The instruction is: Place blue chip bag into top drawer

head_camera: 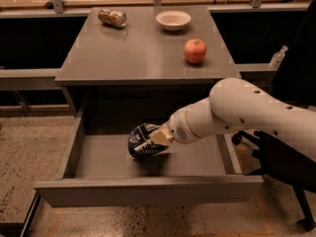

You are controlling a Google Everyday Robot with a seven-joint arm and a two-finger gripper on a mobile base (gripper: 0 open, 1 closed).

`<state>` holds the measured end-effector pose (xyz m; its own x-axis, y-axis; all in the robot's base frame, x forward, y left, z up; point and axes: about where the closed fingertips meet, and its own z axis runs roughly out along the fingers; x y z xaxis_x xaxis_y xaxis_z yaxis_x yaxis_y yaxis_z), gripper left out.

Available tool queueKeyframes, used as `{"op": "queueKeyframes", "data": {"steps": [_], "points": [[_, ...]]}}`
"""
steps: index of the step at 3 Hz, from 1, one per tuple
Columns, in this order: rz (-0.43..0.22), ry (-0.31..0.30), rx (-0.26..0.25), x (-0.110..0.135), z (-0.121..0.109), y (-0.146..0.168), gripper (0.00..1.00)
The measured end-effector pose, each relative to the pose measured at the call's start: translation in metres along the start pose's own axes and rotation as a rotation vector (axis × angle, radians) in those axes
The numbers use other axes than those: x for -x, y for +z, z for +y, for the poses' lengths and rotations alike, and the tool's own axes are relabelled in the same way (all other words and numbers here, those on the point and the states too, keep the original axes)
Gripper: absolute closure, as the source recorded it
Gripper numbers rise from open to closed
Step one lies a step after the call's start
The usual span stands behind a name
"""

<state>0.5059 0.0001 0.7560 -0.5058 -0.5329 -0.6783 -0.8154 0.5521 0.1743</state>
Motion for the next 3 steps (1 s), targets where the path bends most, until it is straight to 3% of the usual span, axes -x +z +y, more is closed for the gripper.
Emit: {"op": "queueKeyframes", "data": {"steps": [1, 2, 3], "points": [[-0.003, 0.01, -0.011, 0.0008, -0.0012, 0.0036, 0.12], [-0.002, 0.007, -0.01, 0.0017, 0.0, 0.0034, 0.0], [-0.002, 0.007, -0.01, 0.0017, 0.0001, 0.0034, 0.0]]}}
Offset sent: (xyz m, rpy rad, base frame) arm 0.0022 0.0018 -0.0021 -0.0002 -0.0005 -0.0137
